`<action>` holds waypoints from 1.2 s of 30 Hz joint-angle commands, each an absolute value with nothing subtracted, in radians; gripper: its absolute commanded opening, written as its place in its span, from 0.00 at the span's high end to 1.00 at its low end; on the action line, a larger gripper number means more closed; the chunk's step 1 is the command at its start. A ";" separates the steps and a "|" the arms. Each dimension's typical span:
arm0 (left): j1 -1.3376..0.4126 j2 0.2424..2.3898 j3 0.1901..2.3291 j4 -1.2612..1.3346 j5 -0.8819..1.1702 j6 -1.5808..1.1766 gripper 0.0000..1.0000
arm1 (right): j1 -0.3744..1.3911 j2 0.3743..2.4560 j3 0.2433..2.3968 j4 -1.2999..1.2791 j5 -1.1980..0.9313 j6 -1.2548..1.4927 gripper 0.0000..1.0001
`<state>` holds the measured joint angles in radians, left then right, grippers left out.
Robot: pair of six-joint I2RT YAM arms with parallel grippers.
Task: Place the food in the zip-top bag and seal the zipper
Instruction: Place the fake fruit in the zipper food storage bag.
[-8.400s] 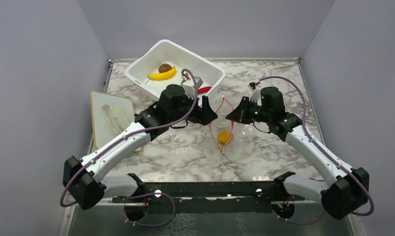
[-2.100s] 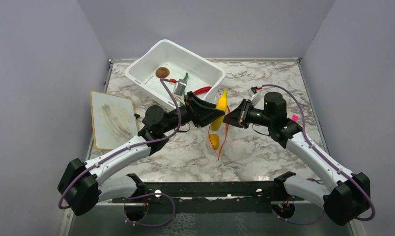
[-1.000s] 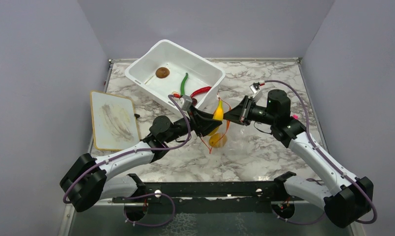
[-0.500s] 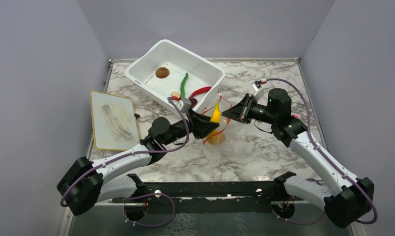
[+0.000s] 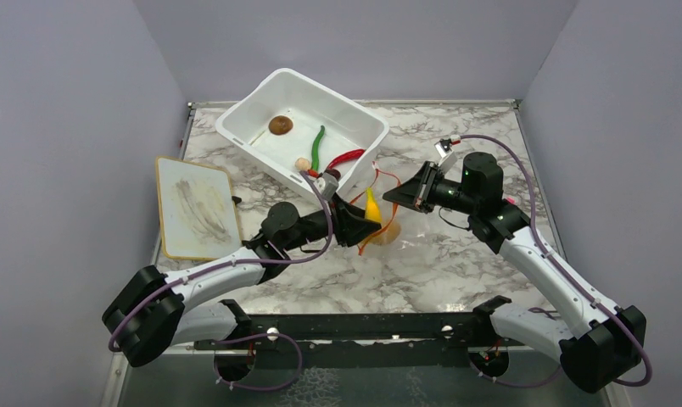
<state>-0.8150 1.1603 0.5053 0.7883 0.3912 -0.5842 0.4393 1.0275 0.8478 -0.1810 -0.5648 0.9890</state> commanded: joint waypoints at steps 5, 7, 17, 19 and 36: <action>-0.822 1.166 0.509 0.795 0.492 -0.547 0.55 | 0.440 1.032 0.874 -0.167 -0.539 0.976 0.99; -0.822 1.166 0.506 0.790 0.474 -0.546 0.55 | 0.440 1.032 0.875 -0.166 -0.542 0.976 0.99; -0.822 1.196 0.569 0.666 0.386 -0.522 0.64 | 0.440 1.044 0.855 -0.187 -0.590 0.935 0.99; -0.822 1.218 0.603 0.600 0.367 -0.491 0.67 | 0.440 1.045 0.843 -0.180 -0.611 0.932 0.99; -0.823 1.246 0.857 0.173 0.371 -0.425 0.23 | 0.440 1.063 0.891 -0.233 -0.614 0.884 0.99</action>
